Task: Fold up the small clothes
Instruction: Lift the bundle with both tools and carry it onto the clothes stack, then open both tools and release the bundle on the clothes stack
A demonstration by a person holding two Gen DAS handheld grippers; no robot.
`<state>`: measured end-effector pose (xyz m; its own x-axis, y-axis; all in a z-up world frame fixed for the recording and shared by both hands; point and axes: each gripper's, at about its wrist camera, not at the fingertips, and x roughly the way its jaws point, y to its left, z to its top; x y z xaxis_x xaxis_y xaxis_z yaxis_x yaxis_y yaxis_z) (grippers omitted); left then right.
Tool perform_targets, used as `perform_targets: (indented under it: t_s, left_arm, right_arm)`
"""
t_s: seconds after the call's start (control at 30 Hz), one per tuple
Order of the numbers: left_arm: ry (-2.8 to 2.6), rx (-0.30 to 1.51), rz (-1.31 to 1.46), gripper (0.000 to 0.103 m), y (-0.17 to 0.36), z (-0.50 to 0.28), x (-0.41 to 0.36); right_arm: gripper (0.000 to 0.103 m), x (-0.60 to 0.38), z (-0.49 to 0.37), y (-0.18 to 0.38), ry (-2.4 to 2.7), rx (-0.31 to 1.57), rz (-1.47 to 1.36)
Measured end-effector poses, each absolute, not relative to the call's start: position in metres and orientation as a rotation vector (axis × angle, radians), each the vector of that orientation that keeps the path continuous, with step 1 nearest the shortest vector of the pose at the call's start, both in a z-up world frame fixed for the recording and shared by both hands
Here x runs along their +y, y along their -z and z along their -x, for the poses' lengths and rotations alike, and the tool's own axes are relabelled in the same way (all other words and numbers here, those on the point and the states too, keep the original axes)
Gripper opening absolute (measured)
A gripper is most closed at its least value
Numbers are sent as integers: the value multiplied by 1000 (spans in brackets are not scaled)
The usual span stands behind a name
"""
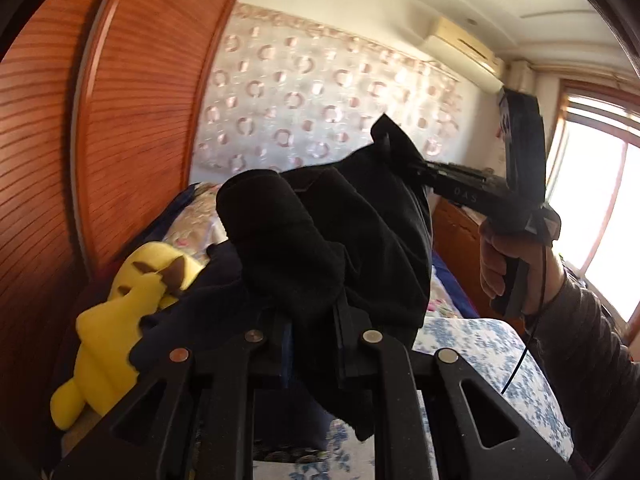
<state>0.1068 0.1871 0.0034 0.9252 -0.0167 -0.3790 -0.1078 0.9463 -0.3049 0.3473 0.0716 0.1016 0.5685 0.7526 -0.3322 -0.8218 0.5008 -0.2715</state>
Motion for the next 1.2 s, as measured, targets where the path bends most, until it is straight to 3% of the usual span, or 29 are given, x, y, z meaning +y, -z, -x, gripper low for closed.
perform_targets:
  t_s: [0.27, 0.4, 0.57, 0.9, 1.13, 1.2]
  left_arm:
    - [-140, 490, 393, 17, 56, -113, 220]
    - [-152, 521, 377, 17, 68, -111, 217]
    - [-154, 525, 382, 17, 69, -112, 225]
    - [-176, 584, 334, 17, 78, -120, 215]
    - [-180, 587, 306, 17, 76, -119, 209]
    - [-191, 579, 293, 21, 71, -117, 208]
  right_arm:
    - [13, 149, -398, -74, -959, 294, 493]
    - [36, 145, -416, -76, -902, 309, 423]
    - [47, 114, -409, -76, -956, 302, 366]
    - [48, 126, -456, -1, -1004, 479, 387]
    - [48, 132, -461, -1, -984, 458, 356]
    - [48, 124, -450, 6, -972, 459, 347]
